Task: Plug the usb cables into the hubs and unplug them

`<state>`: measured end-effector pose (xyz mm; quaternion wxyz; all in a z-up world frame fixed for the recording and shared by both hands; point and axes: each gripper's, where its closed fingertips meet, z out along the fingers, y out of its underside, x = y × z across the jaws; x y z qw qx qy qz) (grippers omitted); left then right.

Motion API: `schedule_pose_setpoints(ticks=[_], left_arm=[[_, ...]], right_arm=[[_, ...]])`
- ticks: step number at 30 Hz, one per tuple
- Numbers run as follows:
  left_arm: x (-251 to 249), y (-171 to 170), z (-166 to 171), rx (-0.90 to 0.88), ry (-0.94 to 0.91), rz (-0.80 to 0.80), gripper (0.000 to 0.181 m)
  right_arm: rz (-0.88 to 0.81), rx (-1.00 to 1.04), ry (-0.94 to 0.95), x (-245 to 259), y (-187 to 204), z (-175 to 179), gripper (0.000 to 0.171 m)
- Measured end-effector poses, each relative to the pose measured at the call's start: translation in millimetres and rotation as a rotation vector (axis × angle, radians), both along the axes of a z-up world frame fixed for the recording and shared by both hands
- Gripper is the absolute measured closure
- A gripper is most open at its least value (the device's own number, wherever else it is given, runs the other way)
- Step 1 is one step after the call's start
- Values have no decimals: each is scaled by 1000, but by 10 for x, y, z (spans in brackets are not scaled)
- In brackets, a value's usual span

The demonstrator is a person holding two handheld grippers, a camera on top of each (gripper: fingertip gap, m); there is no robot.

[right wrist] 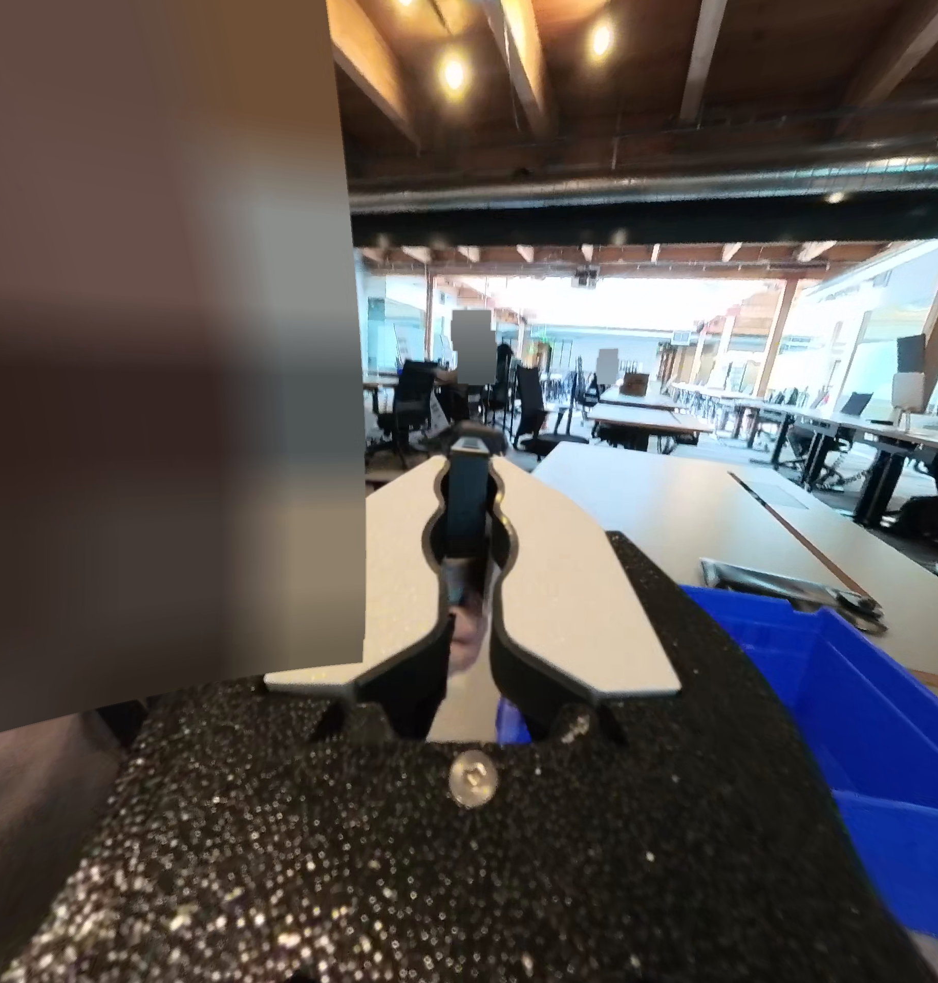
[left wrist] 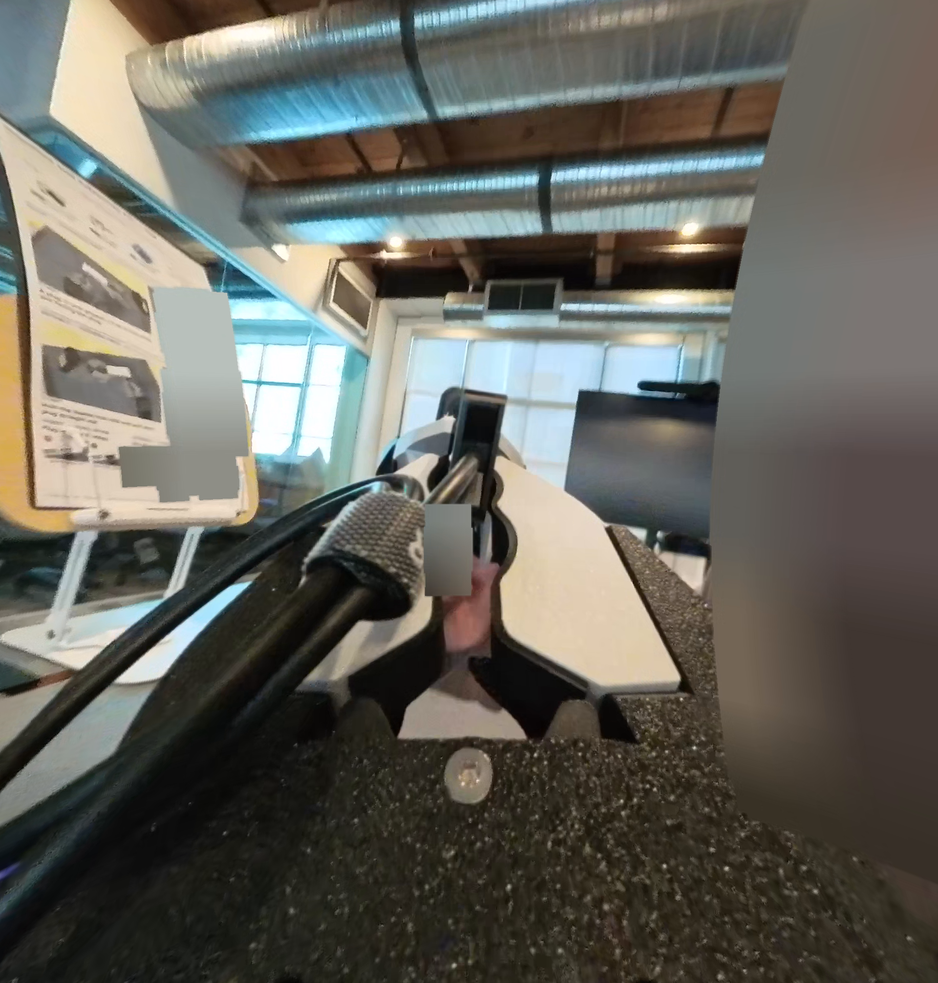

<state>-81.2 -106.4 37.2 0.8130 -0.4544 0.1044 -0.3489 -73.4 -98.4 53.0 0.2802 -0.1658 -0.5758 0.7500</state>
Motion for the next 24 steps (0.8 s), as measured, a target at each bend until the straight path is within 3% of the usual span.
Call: schedule_pose_setpoints(ticks=[1,4,6,11,12,20,24], left_arm=[[-12,12,-15,-25,30,13,170],[-20,38,-96,-118,147,22,170],[8,65,-206,-190,270,37,170],[136,121,-469,-299,521,79,171],[178,118,-492,-301,544,67,171],[167,131,-397,-247,448,61,169],[176,97,-260,-166,346,32,154]], right_arm=[[-10,46,-16,-5,17,-41,159],[-85,228,-90,-18,95,-178,140],[-118,359,-159,3,114,-298,137],[-115,579,-335,73,56,-623,148],[-93,594,-357,95,30,-662,157],[-53,526,-390,66,25,-650,161],[-56,470,-344,-13,-6,-610,161]])
